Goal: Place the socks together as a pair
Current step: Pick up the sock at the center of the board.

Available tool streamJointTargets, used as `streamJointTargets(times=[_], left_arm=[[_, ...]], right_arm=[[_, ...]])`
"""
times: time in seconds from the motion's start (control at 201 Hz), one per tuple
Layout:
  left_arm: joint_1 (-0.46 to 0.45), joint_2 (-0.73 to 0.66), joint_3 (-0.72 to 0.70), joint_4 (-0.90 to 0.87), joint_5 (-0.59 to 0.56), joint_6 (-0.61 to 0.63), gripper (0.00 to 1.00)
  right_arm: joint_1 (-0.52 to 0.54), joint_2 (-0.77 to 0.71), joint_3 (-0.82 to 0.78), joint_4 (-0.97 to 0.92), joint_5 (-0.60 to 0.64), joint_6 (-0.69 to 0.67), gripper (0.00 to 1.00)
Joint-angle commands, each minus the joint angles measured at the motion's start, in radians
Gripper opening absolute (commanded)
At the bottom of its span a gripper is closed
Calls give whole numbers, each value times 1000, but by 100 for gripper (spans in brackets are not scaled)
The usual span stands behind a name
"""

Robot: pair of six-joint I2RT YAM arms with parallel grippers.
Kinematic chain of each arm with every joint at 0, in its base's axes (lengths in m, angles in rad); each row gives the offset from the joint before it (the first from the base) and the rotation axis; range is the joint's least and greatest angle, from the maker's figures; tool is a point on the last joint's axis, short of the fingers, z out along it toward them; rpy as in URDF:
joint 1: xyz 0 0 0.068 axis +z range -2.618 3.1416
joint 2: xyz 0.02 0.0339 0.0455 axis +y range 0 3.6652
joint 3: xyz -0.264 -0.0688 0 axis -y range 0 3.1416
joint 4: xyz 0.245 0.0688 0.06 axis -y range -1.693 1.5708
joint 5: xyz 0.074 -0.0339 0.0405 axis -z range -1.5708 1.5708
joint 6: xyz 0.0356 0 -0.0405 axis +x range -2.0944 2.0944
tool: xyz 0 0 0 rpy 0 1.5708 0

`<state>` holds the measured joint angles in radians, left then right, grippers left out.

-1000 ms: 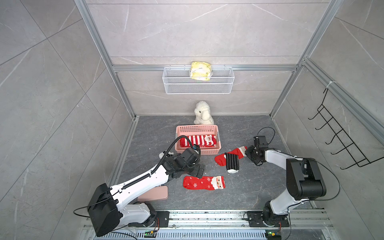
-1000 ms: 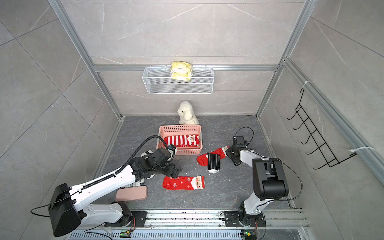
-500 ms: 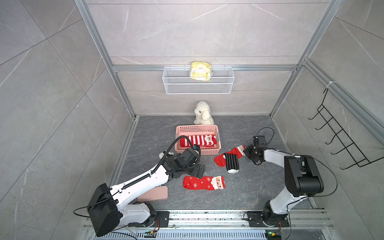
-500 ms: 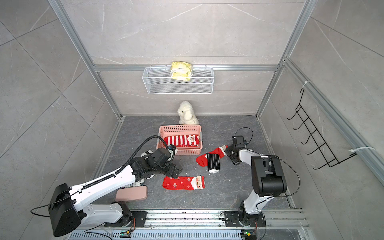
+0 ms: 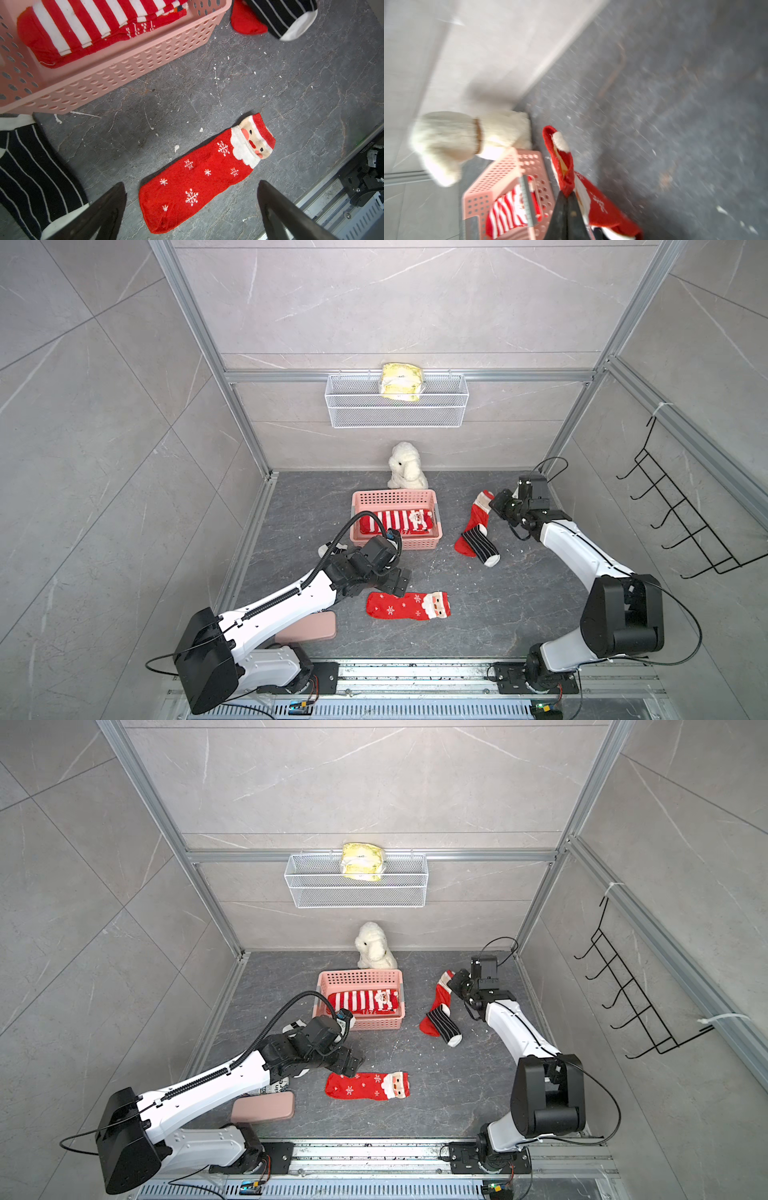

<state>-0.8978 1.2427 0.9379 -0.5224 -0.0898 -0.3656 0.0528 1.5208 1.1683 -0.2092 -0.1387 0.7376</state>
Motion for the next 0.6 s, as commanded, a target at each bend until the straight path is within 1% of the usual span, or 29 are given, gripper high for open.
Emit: streamJointTargets(times=[0.0, 0.1, 0.229, 0.289, 0.309, 0.393, 0.453, 0.597], left_arm=[[1, -38, 2, 20, 27, 33, 100], [0, -77, -26, 71, 67, 58, 100], [0, -161, -72, 153, 101, 70, 100], [1, -199, -83, 175, 110, 84, 100], [1, -212, -86, 181, 129, 95, 100], [1, -272, -119, 226, 200, 155, 99], [1, -322, -156, 278, 239, 174, 99], [0, -433, -254, 424, 267, 191, 96]], right_arm=[[6, -65, 91, -90, -58, -116, 0], [8, -121, 120, -96, -110, -159, 0], [14, -202, 109, -78, -234, -180, 0], [30, -244, 96, -78, -279, -189, 0], [38, -260, 91, -78, -292, -194, 0], [89, -328, 61, -85, -315, -219, 0], [135, -372, 41, -98, -320, -239, 0], [259, -450, -34, -87, -343, -256, 0]])
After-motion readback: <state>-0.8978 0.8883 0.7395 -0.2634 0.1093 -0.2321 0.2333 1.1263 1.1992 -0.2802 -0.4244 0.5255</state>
